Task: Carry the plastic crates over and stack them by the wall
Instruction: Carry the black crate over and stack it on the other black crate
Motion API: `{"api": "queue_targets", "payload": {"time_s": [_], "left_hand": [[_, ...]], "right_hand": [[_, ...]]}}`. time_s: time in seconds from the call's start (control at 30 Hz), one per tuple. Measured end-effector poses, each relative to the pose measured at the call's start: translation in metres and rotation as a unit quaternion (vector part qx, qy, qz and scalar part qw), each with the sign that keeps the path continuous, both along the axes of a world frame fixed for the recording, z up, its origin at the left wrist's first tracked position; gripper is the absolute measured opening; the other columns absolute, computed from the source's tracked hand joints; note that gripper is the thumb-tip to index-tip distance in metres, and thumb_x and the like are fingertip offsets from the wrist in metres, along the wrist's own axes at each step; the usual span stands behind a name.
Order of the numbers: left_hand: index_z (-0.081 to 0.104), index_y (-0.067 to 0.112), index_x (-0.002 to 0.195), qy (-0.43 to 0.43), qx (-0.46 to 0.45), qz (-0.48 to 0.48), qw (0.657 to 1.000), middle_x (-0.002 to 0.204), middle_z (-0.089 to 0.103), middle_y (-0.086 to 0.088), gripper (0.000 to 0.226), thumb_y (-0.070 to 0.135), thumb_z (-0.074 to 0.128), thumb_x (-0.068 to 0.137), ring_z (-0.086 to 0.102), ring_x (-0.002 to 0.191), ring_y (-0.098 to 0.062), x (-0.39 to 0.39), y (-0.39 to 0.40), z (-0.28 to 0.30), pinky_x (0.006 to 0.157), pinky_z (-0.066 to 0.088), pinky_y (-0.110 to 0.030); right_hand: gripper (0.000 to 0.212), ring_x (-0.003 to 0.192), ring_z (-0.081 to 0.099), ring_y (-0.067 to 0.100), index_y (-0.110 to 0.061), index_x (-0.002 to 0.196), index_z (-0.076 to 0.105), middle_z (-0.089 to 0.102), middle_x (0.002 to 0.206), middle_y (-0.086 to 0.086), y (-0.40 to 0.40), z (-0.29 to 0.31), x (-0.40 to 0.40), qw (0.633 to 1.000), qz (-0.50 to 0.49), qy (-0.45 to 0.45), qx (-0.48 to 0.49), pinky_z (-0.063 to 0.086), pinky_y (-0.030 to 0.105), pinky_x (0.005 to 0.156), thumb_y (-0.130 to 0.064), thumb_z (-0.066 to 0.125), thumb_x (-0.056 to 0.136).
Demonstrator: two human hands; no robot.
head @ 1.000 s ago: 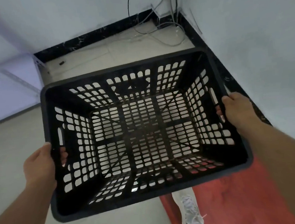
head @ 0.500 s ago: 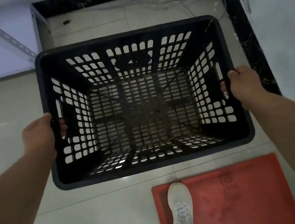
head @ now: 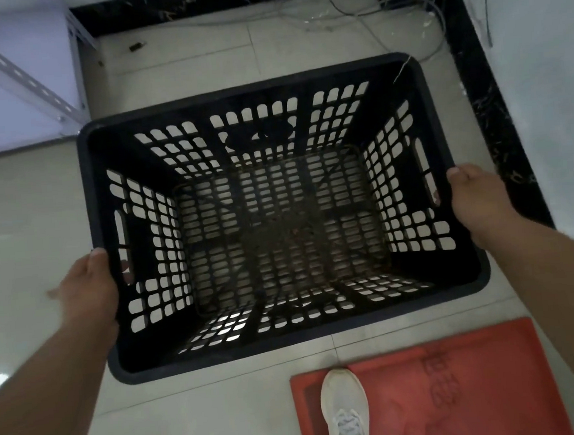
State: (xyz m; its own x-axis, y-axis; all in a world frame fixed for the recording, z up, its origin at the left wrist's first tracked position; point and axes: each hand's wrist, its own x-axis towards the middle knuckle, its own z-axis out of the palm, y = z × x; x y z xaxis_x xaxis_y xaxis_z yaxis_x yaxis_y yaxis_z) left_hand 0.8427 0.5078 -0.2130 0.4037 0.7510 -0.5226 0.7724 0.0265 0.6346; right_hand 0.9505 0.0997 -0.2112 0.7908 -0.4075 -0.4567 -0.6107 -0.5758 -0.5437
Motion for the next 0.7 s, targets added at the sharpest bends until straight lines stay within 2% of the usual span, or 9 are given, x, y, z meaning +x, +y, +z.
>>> {"api": "queue_targets", "payload": {"time_s": [0.07,0.2,0.3,0.4,0.5,0.6,0.7], "left_hand": [[0.059,0.016,0.106,-0.015,-0.003,0.017,1.000,0.080,0.061,0.002,0.025,0.030,0.041,0.097,0.059,0.071,-0.017,0.006,-0.005,0.001,0.068,0.051,-0.034],[0.061,0.014,0.109,-0.025,0.001,0.013,1.000,0.080,0.062,0.002,0.028,0.031,0.042,0.097,0.058,0.067,-0.013,0.031,0.001,-0.001,0.058,0.046,-0.030],[0.061,0.011,0.113,-0.005,0.007,-0.005,1.000,0.089,0.065,-0.002,0.032,0.030,0.041,0.095,0.060,0.070,-0.011,0.041,0.008,-0.006,0.057,0.046,-0.029],[0.061,0.011,0.111,-0.002,0.016,0.001,1.000,0.088,0.065,-0.001,0.033,0.034,0.042,0.096,0.060,0.072,-0.012,0.041,0.008,-0.011,0.065,0.049,-0.032],[0.062,0.012,0.110,-0.007,0.023,0.013,1.000,0.085,0.064,0.001,0.035,0.037,0.042,0.095,0.059,0.072,-0.014,0.039,0.009,-0.015,0.068,0.049,-0.036],[0.060,0.011,0.114,-0.001,0.021,-0.001,1.000,0.101,0.066,-0.007,0.039,0.038,0.040,0.094,0.061,0.078,-0.018,0.039,0.009,-0.015,0.069,0.050,-0.037],[0.058,0.009,0.118,0.017,0.065,-0.033,0.997,0.109,0.065,-0.013,0.041,0.036,0.034,0.098,0.059,0.090,-0.025,0.040,0.005,-0.013,0.074,0.047,-0.037]], "right_hand": [[0.027,0.074,0.054,0.018,-0.010,0.098,0.059,0.060,0.095,0.013,0.003,-0.001,0.005,1.000,-0.011,-0.015,0.008,0.041,0.027,0.066,-0.021,0.034,0.100],[0.026,0.080,0.057,0.024,-0.011,0.096,0.059,0.062,0.093,0.014,0.006,-0.004,0.026,0.999,-0.019,-0.035,0.027,0.047,0.034,0.080,-0.022,0.035,0.099],[0.028,0.082,0.057,0.025,-0.011,0.098,0.059,0.062,0.093,0.015,0.008,-0.007,0.032,0.999,-0.008,-0.041,0.013,0.048,0.035,0.079,-0.023,0.034,0.099],[0.030,0.082,0.056,0.025,-0.009,0.098,0.057,0.063,0.096,0.019,0.006,-0.012,0.033,0.999,-0.001,-0.049,-0.007,0.046,0.035,0.076,-0.025,0.032,0.101],[0.035,0.082,0.055,0.025,-0.005,0.105,0.058,0.063,0.100,0.019,0.006,-0.014,0.033,0.999,0.009,-0.034,-0.024,0.038,0.030,0.071,-0.026,0.030,0.101],[0.038,0.087,0.050,0.023,-0.004,0.116,0.056,0.059,0.102,0.014,0.004,-0.012,0.033,0.998,0.026,-0.022,-0.055,0.033,0.029,0.073,-0.027,0.028,0.103],[0.039,0.090,0.046,0.022,-0.003,0.123,0.052,0.057,0.113,0.017,0.005,-0.007,0.032,0.995,0.046,-0.014,-0.086,0.029,0.027,0.075,-0.025,0.026,0.104]]}}
